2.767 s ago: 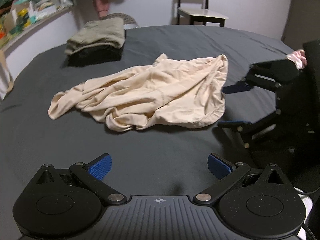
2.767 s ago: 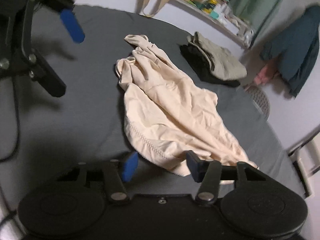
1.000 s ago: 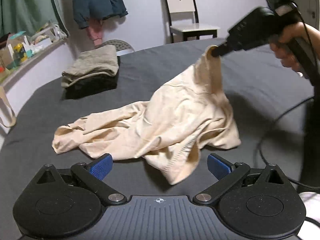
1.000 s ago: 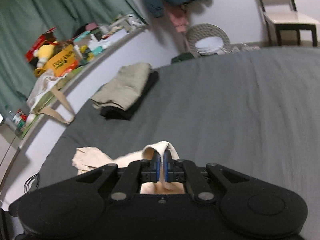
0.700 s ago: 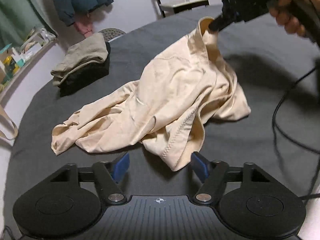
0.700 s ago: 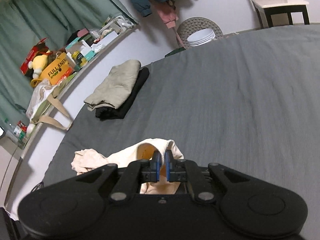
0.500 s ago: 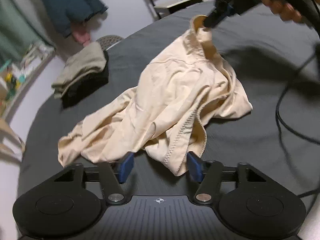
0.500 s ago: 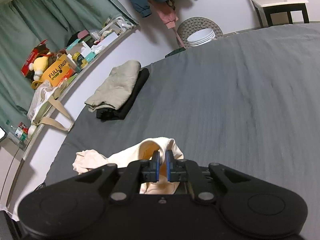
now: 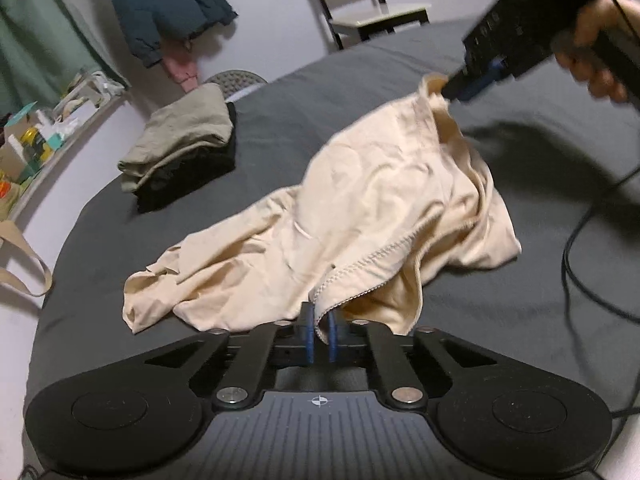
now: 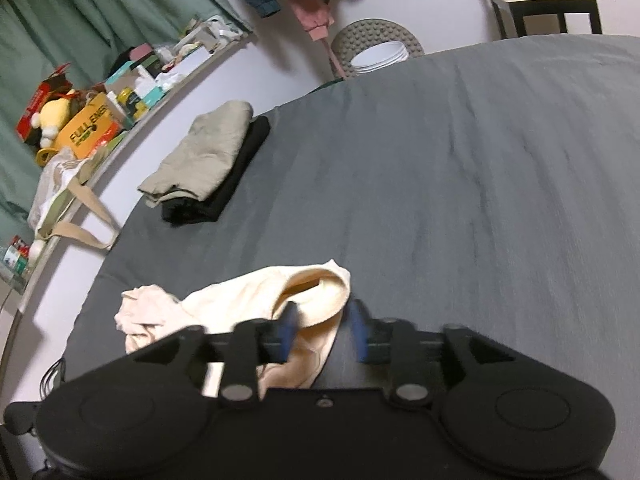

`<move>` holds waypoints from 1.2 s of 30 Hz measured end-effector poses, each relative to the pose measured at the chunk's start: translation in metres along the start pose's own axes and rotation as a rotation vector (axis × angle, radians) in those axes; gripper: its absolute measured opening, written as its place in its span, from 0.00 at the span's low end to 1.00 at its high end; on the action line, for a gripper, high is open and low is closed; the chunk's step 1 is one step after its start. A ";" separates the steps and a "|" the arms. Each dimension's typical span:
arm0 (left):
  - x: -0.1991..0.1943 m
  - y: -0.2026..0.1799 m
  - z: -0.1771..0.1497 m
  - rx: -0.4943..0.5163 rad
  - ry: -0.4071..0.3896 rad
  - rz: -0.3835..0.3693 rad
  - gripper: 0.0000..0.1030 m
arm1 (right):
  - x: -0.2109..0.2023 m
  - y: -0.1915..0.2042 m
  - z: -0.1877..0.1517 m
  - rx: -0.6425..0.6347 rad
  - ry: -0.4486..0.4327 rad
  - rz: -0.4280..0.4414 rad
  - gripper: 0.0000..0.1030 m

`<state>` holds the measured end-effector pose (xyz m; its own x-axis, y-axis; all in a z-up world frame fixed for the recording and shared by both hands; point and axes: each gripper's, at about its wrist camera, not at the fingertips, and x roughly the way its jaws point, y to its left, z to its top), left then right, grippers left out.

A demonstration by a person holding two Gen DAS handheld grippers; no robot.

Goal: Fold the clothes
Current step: 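Grasp the garment hem with the left tool while the right tool holds it raised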

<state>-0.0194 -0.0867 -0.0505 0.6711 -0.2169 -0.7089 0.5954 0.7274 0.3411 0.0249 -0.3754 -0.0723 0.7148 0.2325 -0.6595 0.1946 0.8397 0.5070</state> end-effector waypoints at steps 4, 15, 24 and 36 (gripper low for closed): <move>-0.002 0.010 0.001 -0.059 -0.012 0.010 0.04 | 0.002 0.001 0.000 0.009 -0.005 0.038 0.41; -0.012 0.047 -0.006 -0.237 -0.036 0.070 0.04 | 0.010 0.016 -0.007 -0.152 -0.012 -0.074 0.13; -0.028 0.087 -0.010 -0.385 -0.089 0.136 0.04 | -0.006 0.021 -0.009 -0.203 -0.016 -0.089 0.08; -0.029 0.093 -0.026 -0.420 -0.069 0.145 0.04 | 0.011 0.036 -0.018 -0.339 0.004 -0.161 0.23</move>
<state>0.0053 0.0044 -0.0140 0.7708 -0.1252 -0.6246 0.2712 0.9517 0.1439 0.0274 -0.3340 -0.0713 0.6903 0.0852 -0.7185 0.0706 0.9804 0.1841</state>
